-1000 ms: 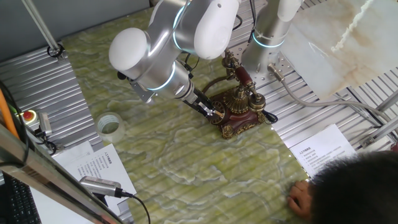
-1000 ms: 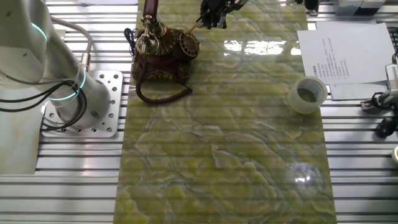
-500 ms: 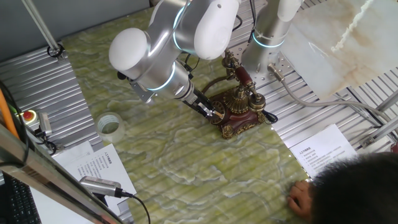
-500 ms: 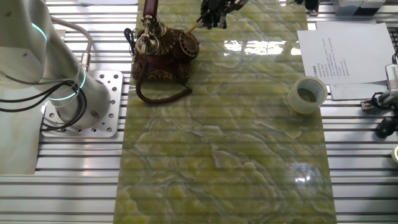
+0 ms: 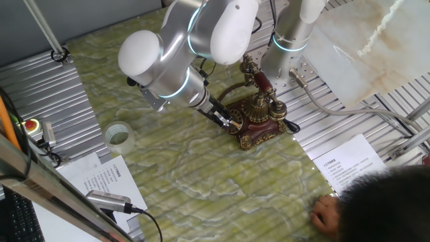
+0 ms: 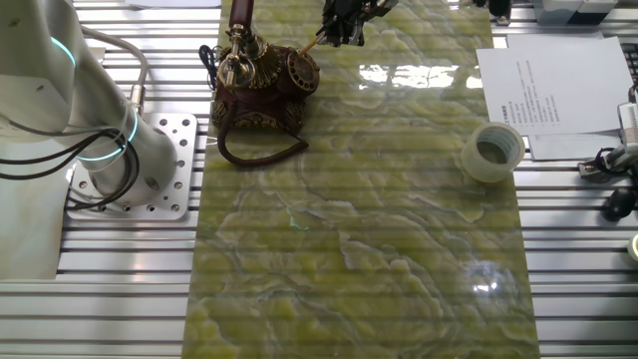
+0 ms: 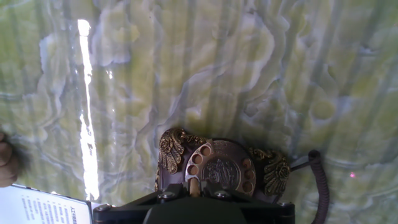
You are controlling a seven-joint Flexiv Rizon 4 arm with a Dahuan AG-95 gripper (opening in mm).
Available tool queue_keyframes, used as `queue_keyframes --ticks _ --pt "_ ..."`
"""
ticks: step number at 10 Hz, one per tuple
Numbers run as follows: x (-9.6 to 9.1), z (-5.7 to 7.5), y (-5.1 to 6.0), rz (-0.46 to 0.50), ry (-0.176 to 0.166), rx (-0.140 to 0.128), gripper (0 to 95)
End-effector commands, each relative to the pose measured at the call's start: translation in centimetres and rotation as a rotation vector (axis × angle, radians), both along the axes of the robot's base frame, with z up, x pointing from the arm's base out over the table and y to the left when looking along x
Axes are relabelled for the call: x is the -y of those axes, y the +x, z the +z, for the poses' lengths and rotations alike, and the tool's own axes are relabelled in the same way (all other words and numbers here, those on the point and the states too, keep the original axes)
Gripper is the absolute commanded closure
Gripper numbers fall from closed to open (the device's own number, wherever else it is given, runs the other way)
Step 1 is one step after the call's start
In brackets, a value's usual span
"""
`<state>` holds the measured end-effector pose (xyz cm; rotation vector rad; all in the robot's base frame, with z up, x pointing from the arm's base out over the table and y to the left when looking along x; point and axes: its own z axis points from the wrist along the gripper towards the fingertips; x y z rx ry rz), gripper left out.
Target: Dial a number on an old rotary phone
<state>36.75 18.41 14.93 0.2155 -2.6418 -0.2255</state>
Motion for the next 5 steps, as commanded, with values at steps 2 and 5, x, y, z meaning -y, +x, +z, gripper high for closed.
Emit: queue_keyframes --ticks 2,5 --pt "0.1 -0.12 0.06 0.0 -0.003 0.004 95.0" --pt "0.05 -0.15 0.14 -0.004 -0.002 0.007 95.0"
